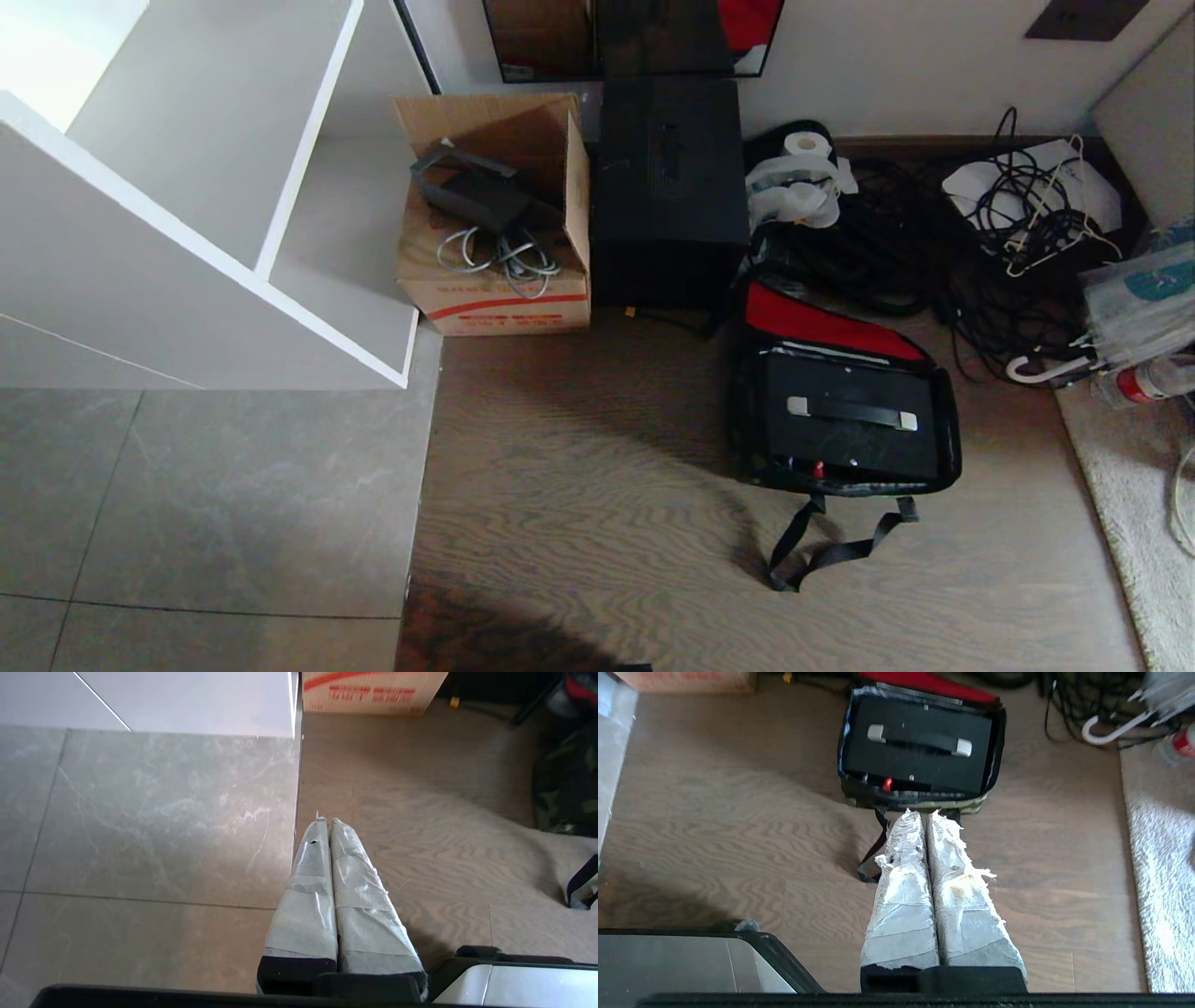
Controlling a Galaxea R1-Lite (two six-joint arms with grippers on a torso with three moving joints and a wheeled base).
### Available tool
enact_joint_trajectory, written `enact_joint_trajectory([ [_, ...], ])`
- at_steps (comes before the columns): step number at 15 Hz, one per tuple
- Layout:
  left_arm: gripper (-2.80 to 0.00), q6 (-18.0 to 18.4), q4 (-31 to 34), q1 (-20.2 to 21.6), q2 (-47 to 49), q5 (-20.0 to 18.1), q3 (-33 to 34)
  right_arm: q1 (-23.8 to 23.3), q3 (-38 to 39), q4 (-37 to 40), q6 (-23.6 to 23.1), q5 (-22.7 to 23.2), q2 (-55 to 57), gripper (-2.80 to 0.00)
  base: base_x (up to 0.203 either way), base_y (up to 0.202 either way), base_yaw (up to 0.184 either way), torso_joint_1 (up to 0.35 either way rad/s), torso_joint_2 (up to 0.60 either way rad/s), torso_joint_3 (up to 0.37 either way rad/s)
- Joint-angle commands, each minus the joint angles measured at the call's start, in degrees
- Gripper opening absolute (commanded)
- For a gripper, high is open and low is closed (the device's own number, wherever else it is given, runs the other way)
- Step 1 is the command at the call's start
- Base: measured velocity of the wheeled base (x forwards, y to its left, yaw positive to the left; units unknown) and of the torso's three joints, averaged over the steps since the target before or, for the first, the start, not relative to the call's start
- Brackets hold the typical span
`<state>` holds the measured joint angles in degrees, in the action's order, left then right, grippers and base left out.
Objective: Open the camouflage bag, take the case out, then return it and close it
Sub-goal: Grip the handle
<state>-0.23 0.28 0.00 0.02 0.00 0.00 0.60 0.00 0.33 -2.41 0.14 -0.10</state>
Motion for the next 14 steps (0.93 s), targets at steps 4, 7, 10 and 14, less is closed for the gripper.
enact_joint_trajectory([
  [4,-2.80,-0.03,-0.02,0.00,0.06,0.00,0.00,0.02,0.09,0.02,-0.05,0.03,0.19,-2.80,0.000,0.000,0.000,0.004,0.00,0.192],
  [7,-2.80,0.18,-0.11,0.00,0.03,-0.09,0.00,0.02,0.09,0.02,-0.05,0.03,0.19,-2.80,0.000,0.000,0.000,0.002,0.00,0.045],
  [10,-2.80,0.23,-0.11,0.00,0.06,0.00,0.00,0.02,0.09,0.02,-0.05,0.03,0.19,-2.80,0.000,0.000,0.000,0.000,0.00,0.000],
  [14,-2.80,0.23,-0.11,0.00,0.06,-0.08,0.00,0.02,0.09,0.02,-0.05,0.03,0.19,-2.80,0.000,0.000,0.000,0.000,0.00,0.000],
])
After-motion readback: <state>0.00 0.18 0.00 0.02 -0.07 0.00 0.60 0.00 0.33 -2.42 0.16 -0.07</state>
